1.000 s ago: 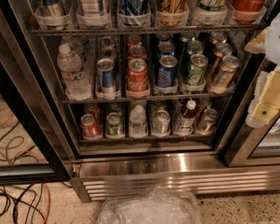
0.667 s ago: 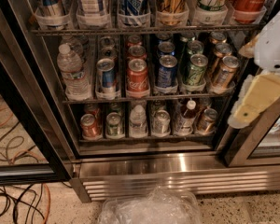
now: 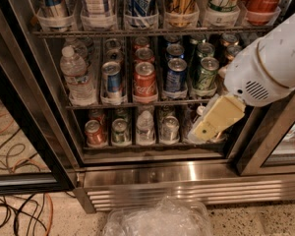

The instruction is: Pick coke can from bottom shelf of fridge

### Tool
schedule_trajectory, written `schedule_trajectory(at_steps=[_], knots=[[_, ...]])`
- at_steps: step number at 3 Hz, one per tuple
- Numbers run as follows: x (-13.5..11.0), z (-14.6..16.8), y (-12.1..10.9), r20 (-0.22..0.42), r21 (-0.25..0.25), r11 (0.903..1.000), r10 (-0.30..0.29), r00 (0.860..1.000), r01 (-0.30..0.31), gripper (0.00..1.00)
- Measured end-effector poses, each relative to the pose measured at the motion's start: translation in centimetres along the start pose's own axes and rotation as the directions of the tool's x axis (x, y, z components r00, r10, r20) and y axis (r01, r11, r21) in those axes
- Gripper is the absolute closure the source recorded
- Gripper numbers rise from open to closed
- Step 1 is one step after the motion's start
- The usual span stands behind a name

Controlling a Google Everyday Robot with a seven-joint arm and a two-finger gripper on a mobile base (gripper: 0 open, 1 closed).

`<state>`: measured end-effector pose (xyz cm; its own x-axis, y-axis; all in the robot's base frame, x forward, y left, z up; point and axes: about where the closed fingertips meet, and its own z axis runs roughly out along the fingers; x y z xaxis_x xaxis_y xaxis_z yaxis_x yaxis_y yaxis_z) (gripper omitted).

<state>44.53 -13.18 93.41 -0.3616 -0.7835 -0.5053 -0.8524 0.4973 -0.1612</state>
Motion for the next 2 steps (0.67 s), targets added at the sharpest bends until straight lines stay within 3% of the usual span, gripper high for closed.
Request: schedule_trajectory(at_steps=[2], knots=[[-0.86, 0.33, 0.44, 0.027, 0.008, 1.0, 0.004, 1.0, -0.004, 0.0]])
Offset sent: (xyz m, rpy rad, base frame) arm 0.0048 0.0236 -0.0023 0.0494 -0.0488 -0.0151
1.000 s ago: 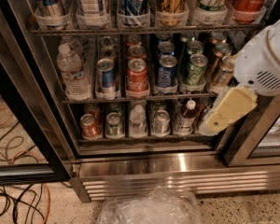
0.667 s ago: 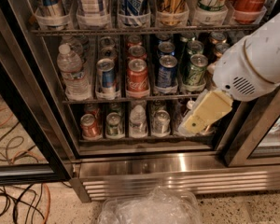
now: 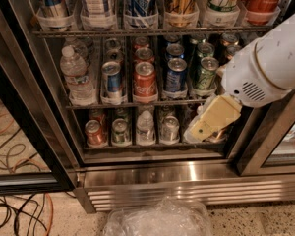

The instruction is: Pick coke can from bottom shelf of fridge

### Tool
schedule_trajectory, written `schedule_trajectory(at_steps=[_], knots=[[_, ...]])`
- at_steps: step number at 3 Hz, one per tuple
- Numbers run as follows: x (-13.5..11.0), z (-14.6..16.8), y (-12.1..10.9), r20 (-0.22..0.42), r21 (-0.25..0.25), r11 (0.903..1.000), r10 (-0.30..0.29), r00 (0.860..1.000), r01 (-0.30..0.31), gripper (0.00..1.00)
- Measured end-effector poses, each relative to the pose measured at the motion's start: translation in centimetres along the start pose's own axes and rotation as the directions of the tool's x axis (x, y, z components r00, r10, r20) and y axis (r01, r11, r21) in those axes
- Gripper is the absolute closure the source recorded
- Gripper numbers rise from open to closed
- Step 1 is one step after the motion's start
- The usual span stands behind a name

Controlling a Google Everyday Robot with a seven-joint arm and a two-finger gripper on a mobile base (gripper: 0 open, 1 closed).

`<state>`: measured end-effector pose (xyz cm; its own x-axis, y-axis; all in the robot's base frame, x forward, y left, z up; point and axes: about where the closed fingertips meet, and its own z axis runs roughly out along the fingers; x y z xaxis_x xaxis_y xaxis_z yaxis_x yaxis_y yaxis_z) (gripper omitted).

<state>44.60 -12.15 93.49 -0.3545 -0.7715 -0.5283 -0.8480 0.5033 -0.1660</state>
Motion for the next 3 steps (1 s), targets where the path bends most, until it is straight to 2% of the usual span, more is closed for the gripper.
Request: schedule_trajectory(at_steps=[1, 2, 3], knots=[[-2.6, 2.2, 3.6, 0.083, -0.014, 0.9993, 0.036, 0.996, -0.035, 0.0], [-5.3, 6.9, 8.3, 0.148, -0.056, 0.992, 0.12, 0.982, -0.113, 0.0], [-7.7, 10.4, 10.3, 0.214, -0.066, 0.9755, 0.219, 0.952, -0.21, 0.0]])
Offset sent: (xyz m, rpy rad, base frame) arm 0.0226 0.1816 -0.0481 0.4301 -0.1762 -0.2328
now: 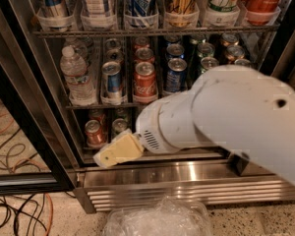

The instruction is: Pick coke can from bottom shelf of fridge

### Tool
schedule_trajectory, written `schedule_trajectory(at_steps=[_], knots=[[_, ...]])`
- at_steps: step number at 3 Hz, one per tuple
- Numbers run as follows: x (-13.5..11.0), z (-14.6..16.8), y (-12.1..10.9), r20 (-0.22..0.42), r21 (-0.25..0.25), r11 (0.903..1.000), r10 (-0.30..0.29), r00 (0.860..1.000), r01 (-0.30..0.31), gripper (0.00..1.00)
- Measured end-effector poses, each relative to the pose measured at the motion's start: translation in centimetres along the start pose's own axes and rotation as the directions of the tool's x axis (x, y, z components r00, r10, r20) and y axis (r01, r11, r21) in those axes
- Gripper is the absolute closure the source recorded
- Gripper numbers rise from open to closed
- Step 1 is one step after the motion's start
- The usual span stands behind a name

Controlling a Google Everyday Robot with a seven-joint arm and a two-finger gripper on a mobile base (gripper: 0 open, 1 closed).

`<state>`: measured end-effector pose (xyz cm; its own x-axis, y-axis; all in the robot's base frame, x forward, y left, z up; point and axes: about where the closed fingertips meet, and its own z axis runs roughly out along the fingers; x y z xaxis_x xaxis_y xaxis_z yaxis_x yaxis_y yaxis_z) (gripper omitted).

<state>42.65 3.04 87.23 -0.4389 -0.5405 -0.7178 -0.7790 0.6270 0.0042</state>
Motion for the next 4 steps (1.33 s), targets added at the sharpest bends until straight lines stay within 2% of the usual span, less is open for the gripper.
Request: schedule_trajectory(at_steps=[1, 2, 3, 4], knots=[[-2.3, 0.3, 0.3, 0.113, 0.005, 0.9968, 0.079, 0.99, -0.08, 0.0], [-2.4, 1.3, 1.0, 0.113, -0.003, 0.9975, 0.071, 0.991, -0.071, 0.0], [-1.8, 4.2, 3.5, 0.125, -0.023, 0.9959, 0.089, 0.988, -0.087, 0.0], [-0.2, 7.7, 5.8, 0.148, -0.017, 0.9903, 0.139, 0.979, -0.138, 0.0]])
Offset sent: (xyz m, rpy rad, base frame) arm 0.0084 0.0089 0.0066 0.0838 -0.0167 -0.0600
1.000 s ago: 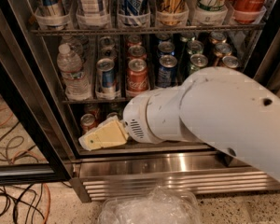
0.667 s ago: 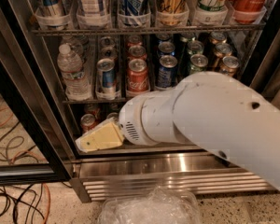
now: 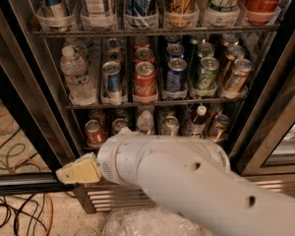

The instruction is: Pick coke can from bottom shelf of fridge

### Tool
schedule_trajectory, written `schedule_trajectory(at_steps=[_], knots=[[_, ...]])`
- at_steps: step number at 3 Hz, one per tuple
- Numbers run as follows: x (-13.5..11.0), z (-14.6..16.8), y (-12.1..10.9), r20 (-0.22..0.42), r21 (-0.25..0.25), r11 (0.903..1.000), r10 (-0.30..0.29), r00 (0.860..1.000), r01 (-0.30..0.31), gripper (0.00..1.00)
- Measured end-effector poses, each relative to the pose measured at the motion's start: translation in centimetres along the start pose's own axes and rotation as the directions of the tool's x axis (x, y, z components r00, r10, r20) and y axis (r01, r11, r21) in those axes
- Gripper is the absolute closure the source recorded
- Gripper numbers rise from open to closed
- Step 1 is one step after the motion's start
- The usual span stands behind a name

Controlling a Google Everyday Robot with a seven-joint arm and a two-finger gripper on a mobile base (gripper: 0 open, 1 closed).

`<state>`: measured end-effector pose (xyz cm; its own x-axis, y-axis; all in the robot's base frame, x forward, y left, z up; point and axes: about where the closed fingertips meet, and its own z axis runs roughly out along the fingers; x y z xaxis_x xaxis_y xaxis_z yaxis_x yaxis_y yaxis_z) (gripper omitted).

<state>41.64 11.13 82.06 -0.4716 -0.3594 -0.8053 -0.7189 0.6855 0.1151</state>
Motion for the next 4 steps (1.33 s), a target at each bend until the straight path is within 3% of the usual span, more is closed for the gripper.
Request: schedule_trajectory(at_steps=[1, 2, 3, 4], knots=[[3.7, 1.9, 0.6, 0.017, 0.048, 0.9965, 0.068, 0.998, -0.069, 0.0], [5.8, 2.8, 0.2, 0.071, 0.094, 0.988, 0.116, 0.991, -0.123, 0.0], [6.0, 4.5, 0.4, 0.116, 0.096, 0.9856, 0.128, 0.985, -0.139, 0.0], [4.7, 7.5, 0.9, 0.143, 0.067, 0.9875, 0.132, 0.981, -0.143, 0.0]])
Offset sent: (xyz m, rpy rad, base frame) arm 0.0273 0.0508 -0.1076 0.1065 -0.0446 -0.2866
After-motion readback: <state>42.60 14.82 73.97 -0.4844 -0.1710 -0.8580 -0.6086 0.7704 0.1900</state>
